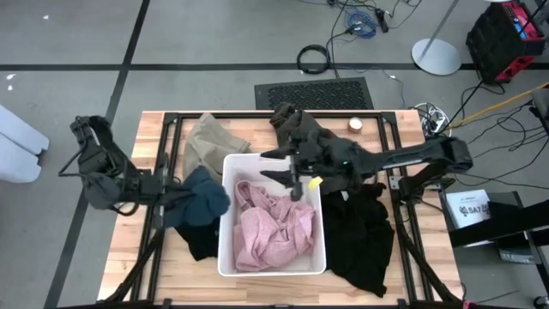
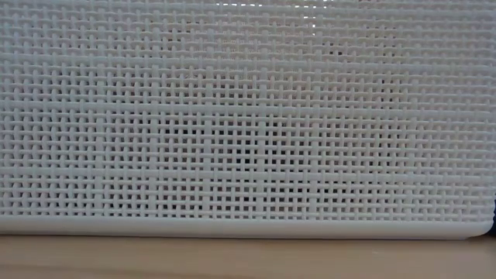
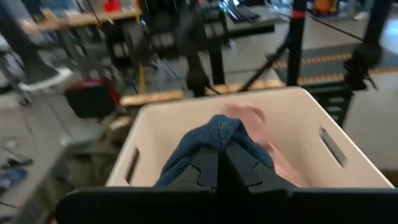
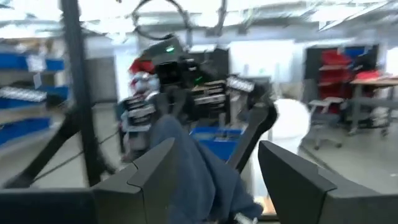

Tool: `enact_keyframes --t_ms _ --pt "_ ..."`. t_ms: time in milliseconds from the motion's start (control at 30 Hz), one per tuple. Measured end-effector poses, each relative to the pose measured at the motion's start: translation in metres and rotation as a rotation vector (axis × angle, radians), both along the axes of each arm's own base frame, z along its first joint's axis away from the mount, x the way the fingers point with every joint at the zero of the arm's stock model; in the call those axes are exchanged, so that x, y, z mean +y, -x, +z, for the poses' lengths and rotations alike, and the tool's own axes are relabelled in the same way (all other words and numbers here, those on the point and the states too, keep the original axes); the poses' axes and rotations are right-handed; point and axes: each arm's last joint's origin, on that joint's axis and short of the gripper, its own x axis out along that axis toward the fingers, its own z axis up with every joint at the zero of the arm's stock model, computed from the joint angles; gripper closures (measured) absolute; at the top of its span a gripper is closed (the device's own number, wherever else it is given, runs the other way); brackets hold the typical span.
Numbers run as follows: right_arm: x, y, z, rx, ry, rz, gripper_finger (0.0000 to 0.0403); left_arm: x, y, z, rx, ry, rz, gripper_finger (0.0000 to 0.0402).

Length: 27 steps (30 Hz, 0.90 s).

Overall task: Sort clothes
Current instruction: Put the dark blue shorts into the white laundry bin

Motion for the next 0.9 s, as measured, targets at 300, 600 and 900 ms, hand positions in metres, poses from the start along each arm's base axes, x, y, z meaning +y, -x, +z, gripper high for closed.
enact_keyframes --t_ms 300,600,900 --pt "0.002 -0.057 -0.007 0.124 -0.009 0.002 0.0188 0.003 -0.017 0.014 -0.109 0.008 0.101 0.0398" --pt "0.024 -0.103 -0.005 0.231 0.101 0.038 0.0188 0.006 -0.025 0.011 -0.086 0.012 0.084 0.0398" --pt "0.039 -0.112 -0.002 0.239 0.152 0.063 0.0192 0.007 -0.029 0.008 -0.063 0.002 0.067 0.0398"
